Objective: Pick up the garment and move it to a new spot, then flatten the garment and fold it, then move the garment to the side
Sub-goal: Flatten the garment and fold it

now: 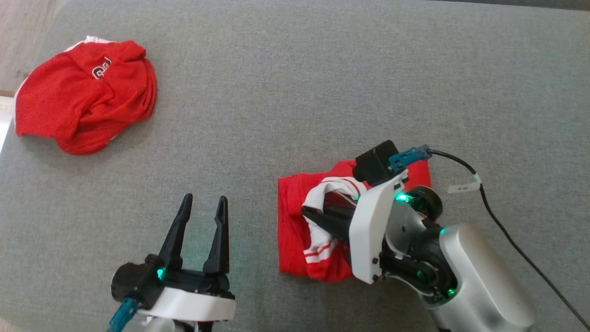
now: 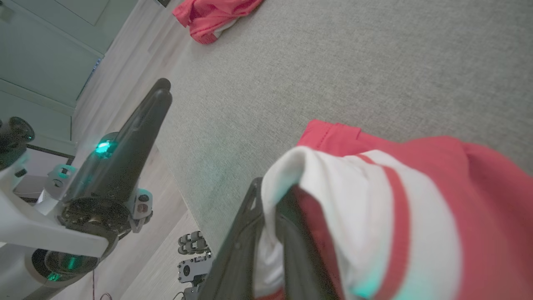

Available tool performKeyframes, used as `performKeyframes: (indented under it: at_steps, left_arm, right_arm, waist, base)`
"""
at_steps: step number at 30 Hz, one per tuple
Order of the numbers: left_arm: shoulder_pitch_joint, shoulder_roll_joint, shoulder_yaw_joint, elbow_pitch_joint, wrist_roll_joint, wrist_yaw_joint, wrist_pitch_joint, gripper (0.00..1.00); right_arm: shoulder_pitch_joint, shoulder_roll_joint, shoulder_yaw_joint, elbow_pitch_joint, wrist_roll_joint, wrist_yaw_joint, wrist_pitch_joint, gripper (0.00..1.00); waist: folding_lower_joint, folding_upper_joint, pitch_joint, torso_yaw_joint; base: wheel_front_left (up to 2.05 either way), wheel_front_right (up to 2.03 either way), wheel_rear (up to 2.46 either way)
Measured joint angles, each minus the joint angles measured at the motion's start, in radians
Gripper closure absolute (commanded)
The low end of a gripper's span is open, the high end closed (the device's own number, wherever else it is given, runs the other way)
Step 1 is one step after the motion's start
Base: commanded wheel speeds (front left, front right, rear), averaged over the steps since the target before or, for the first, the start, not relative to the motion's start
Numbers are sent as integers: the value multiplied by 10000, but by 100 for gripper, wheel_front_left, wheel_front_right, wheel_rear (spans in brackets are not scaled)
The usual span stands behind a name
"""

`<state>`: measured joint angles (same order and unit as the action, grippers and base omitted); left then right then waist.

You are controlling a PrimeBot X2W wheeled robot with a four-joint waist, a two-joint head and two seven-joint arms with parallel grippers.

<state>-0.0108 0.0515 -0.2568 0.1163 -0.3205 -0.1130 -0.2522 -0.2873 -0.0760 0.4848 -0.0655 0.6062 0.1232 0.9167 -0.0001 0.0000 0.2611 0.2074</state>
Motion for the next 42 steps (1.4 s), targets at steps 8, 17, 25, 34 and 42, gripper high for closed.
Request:
performKeyframes:
  at_steps: [8,17,25,34,42]
  left_arm:
    - [-7,0,-17,111,6,4,0,0]
    - [426,0,134,190,174,173,0,0]
    - [664,4,359,119,330,219,0,0]
    - [1007,4,422,109,909,209,0,0]
    - [1165,29,821,600,1461,155,0,0]
  right_arm:
    - [-205,2,337,671,610,0,-1546,0]
    - [-198,15,219,107,757,0,-3292,0]
    - [903,-451,-1371,-1043,-1271,0,-4614,0]
    - [2494,-1641,-3593,-416,-3697,0,-7591,0]
    - [4312,-1045,-5081,1534,-4579,0,-10335,0]
  waist:
    - [0,0,-223,-96]
    - [1,0,-728,-402]
    - [0,0,-1278,-919]
    - [0,0,-1788,-1123]
    - [-1,0,-2400,-825]
  base:
    - [0,0,0]
    - [0,0,0]
    - [0,0,0]
    - [0,0,0]
    - [0,0,0]
